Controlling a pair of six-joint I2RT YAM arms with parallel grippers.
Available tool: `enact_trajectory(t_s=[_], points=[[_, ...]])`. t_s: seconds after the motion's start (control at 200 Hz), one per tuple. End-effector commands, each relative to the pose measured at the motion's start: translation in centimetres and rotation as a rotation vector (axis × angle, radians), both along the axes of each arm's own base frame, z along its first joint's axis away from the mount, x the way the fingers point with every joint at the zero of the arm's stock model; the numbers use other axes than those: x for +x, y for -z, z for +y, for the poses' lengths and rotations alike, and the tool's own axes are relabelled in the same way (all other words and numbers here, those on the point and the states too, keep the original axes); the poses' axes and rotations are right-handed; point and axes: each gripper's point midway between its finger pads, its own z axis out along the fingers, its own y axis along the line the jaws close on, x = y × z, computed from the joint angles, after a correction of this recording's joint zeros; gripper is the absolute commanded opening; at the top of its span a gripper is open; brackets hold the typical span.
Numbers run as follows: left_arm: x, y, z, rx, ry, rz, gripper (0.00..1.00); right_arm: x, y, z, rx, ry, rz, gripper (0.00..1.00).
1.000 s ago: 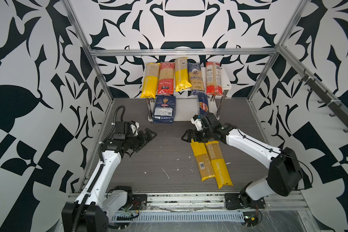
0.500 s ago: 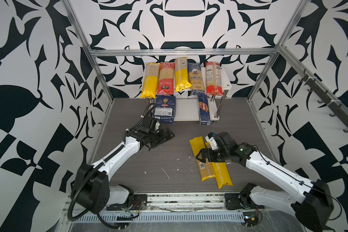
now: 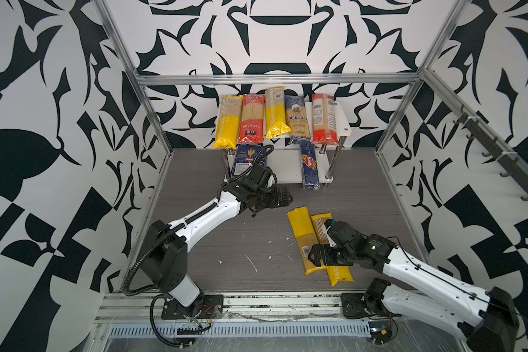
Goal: Arrange pasta packages on shelves
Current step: Pick up the pasta bag from the center of the table.
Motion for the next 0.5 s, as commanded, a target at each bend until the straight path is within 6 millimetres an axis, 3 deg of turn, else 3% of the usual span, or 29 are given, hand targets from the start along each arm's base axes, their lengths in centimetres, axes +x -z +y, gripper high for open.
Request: enact_trajectory(t_s=[0.0,0.24,0.495], points=[[0.5,-0.4,0.6,0.050,0.005,-0.033,0.99,0.6,0.2,-0.4,-0.055,0.027,-0.029,1.00],[0.2,-2.2,1.3,0.068,0.028,-0.084,0.99,1.3,2.0,0.7,-0.132,-0.007,-0.033,1.00],[-0.9,-2.9,3.7,0.133,0.026,-0.149,0.99,2.2,3.3,1.5,-0.194,-0.042,-0.029,1.00]])
